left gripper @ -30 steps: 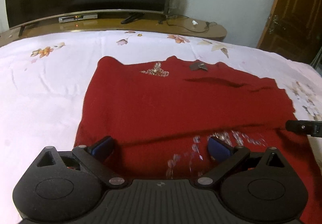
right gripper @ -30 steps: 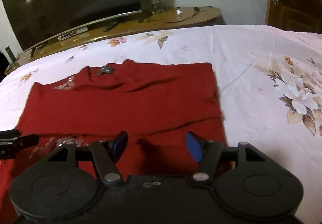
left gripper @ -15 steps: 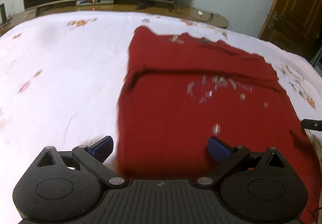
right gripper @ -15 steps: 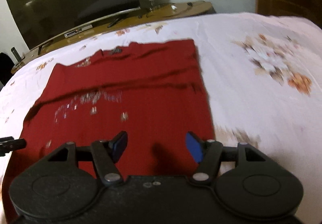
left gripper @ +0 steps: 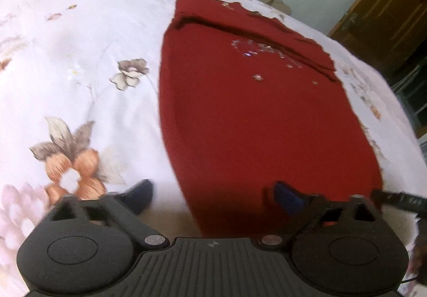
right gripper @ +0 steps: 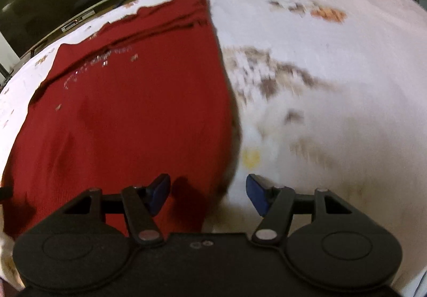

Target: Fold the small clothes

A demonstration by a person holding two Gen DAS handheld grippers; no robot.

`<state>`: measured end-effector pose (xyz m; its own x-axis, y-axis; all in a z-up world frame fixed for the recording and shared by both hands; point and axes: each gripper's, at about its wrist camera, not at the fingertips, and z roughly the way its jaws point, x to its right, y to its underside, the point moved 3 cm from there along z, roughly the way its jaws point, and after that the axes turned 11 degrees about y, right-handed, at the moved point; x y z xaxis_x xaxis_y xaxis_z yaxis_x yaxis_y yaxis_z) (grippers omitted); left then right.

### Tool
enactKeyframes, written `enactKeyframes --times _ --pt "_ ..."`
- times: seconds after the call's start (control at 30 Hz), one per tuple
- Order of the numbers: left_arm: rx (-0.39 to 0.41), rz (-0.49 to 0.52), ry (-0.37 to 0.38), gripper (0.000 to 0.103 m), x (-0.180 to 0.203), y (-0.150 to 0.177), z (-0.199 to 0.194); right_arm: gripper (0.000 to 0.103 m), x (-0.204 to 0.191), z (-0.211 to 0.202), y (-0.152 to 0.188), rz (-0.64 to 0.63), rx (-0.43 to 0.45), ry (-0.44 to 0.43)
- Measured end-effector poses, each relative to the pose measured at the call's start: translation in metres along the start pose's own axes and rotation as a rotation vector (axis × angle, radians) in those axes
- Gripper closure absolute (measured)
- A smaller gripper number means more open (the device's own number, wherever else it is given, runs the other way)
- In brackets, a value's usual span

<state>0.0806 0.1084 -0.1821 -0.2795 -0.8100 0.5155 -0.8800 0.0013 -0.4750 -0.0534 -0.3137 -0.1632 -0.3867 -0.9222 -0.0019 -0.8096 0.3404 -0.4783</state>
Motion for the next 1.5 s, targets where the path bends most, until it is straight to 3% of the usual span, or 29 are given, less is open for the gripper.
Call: enactKeyframes --times 0.03,0.1,0.17,0.23,0.27,0.3,0.33,0.37,0.43,0.63,0.83,0.97,1.07,1.17,1.2,1.27,1.3,1.33,1.43,1.5 --pt "-0.009 0.000 0.007 0.035 0.002 0.001 0.002 0.043 0.001 -0.001 0.004 0.012 -0.008 -0.010" --pt "-0.008 -0.008 0.015 0.038 0.003 0.003 0.002 0.047 0.000 -0.004 0.011 0.026 -0.010 -0.019" --pt "-0.013 -0.019 0.024 0.048 0.003 0.001 0.002 0.057 -0.002 -0.006 0.014 0.028 -0.019 -0.030" --pt "-0.028 -0.028 0.047 0.075 0.004 0.002 0.003 0.070 -0.004 -0.007 0.019 0.039 -0.048 -0.067" --pt "-0.036 -0.031 0.059 0.080 0.005 0.003 0.004 0.074 -0.007 -0.006 0.021 0.045 -0.076 -0.091" --pt "-0.040 -0.036 0.071 0.085 0.006 0.004 0.005 0.078 -0.008 -0.007 0.022 0.045 -0.085 -0.096" --pt "-0.034 -0.038 0.083 0.085 0.007 0.004 0.004 0.094 -0.009 -0.007 0.021 0.047 -0.091 -0.107" --pt "-0.020 -0.036 0.096 0.085 0.010 0.002 0.002 0.097 -0.008 -0.008 0.020 0.071 -0.103 -0.144" --pt "0.019 -0.021 0.133 0.091 0.017 -0.008 -0.003 0.097 -0.005 -0.014 0.013 0.127 -0.094 -0.216" --pt "0.119 0.005 0.149 0.091 0.026 -0.063 0.007 0.097 -0.015 -0.024 -0.040 0.142 0.008 -0.314" --pt "0.210 0.029 0.073 0.091 0.015 -0.139 0.038 0.098 -0.029 0.008 -0.105 0.167 0.068 -0.342" --pt "0.147 0.137 0.011 0.091 0.011 -0.166 0.067 0.098 -0.033 0.048 -0.138 0.167 0.073 -0.290" --pt "0.081 0.192 0.009 0.091 0.010 -0.171 0.079 0.097 -0.031 0.083 -0.153 0.207 0.024 -0.257" --pt "0.063 0.153 0.009 0.091 0.003 -0.178 0.082 0.083 -0.033 0.106 -0.159 0.208 -0.021 -0.276" --pt "0.063 0.136 0.022 0.090 0.001 -0.179 0.080 0.079 -0.031 0.106 -0.161 0.214 -0.026 -0.297" --pt "0.056 0.135 0.034 0.065 -0.002 -0.176 0.078 0.050 -0.028 0.097 -0.163 0.193 -0.010 -0.315" --pt "0.049 0.147 0.033 0.033 -0.001 -0.175 0.080 0.040 -0.026 0.093 -0.164 0.173 0.009 -0.307" --pt "0.051 0.167 0.024 0.021 0.002 -0.172 0.081 0.026 -0.026 0.088 -0.165 0.151 0.028 -0.291" --pt "0.022 0.215 0.022 0.021 0.008 -0.161 0.088 0.036 -0.023 0.075 -0.165 0.076 0.072 -0.263" --pt "-0.001 0.212 0.018 0.022 0.009 -0.155 0.095 0.037 -0.024 0.078 -0.165 0.026 0.076 -0.225"
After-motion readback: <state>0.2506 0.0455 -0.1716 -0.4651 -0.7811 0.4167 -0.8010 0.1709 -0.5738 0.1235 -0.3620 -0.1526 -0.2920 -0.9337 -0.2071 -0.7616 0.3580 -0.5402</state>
